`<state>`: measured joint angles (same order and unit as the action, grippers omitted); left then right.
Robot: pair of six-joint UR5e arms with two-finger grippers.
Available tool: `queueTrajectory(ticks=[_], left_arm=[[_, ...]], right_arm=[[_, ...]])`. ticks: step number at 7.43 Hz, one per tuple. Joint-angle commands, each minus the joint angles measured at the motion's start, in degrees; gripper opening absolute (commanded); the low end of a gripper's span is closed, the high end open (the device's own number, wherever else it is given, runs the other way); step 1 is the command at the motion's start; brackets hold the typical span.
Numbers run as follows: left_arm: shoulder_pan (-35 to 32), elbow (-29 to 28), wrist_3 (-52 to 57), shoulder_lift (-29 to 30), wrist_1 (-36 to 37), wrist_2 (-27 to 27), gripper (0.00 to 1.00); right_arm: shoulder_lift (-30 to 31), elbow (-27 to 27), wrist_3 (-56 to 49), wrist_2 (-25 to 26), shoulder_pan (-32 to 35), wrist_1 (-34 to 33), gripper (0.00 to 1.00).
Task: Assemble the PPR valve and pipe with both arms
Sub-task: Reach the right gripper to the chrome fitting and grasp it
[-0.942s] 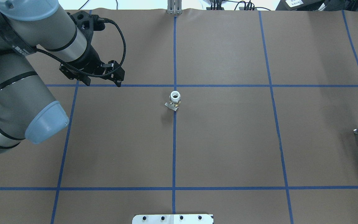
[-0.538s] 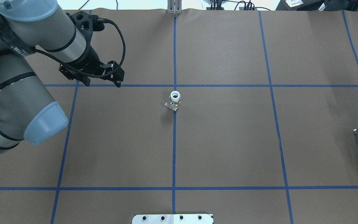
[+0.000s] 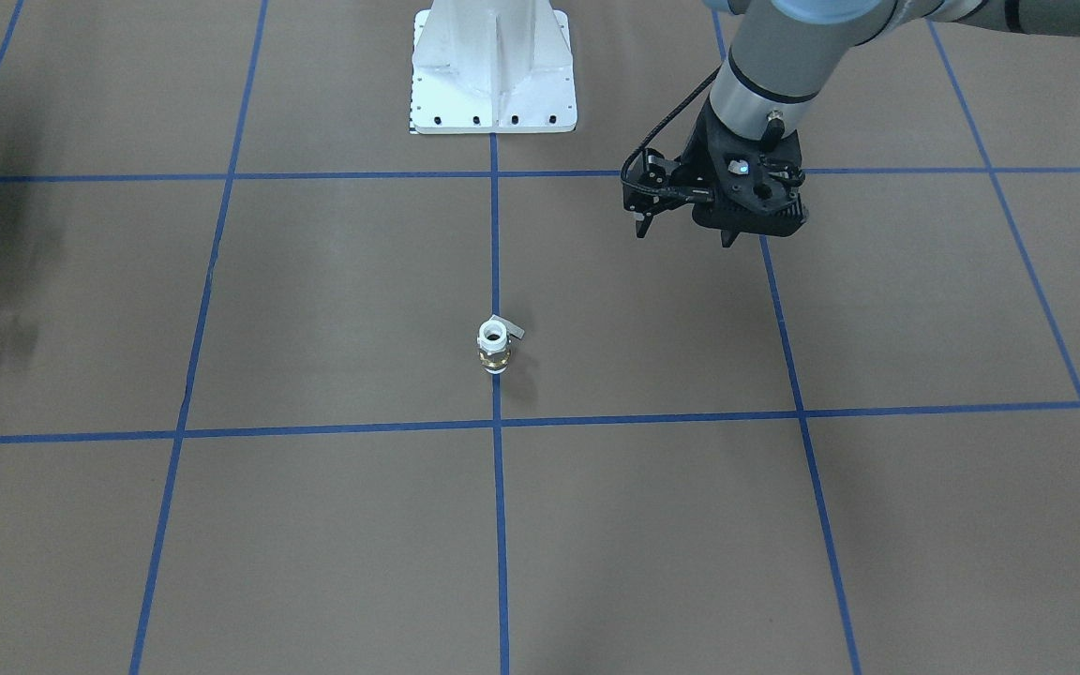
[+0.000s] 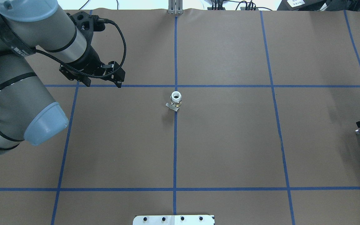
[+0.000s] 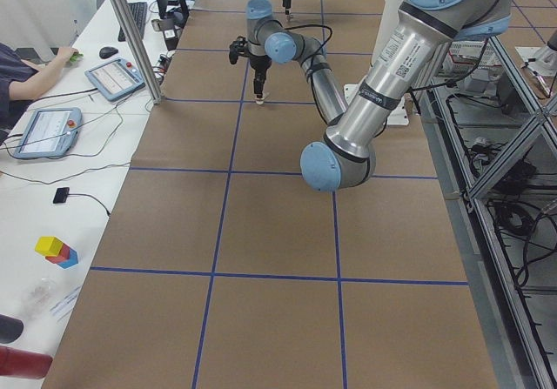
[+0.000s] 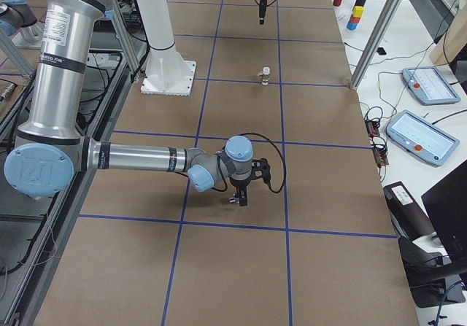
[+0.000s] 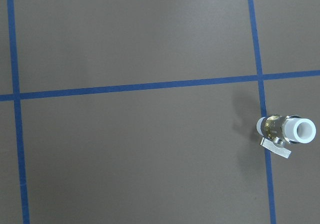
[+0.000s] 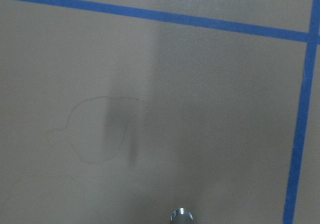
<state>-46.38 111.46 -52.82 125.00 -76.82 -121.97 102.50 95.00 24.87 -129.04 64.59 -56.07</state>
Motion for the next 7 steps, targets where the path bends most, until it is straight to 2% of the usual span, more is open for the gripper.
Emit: queueTrajectory(ticks=[1, 2, 7], left_arm=[[0.1, 0.0, 0.0, 0.0, 0.0, 0.0, 1.0], [0.1, 0.0, 0.0, 0.1, 0.0, 0.0, 1.0], [0.1, -0.1, 0.0, 0.1, 0.0, 0.0, 1.0]], right_arm=[[-0.1, -0.8, 0.0, 0.3, -0.8, 0.0, 0.98], [-0.2, -1.5, -0.1, 0.3, -1.1, -0.1, 0.92], [-0.3, -2.1, 0.0, -0.3, -2.1, -0.4, 0.81]])
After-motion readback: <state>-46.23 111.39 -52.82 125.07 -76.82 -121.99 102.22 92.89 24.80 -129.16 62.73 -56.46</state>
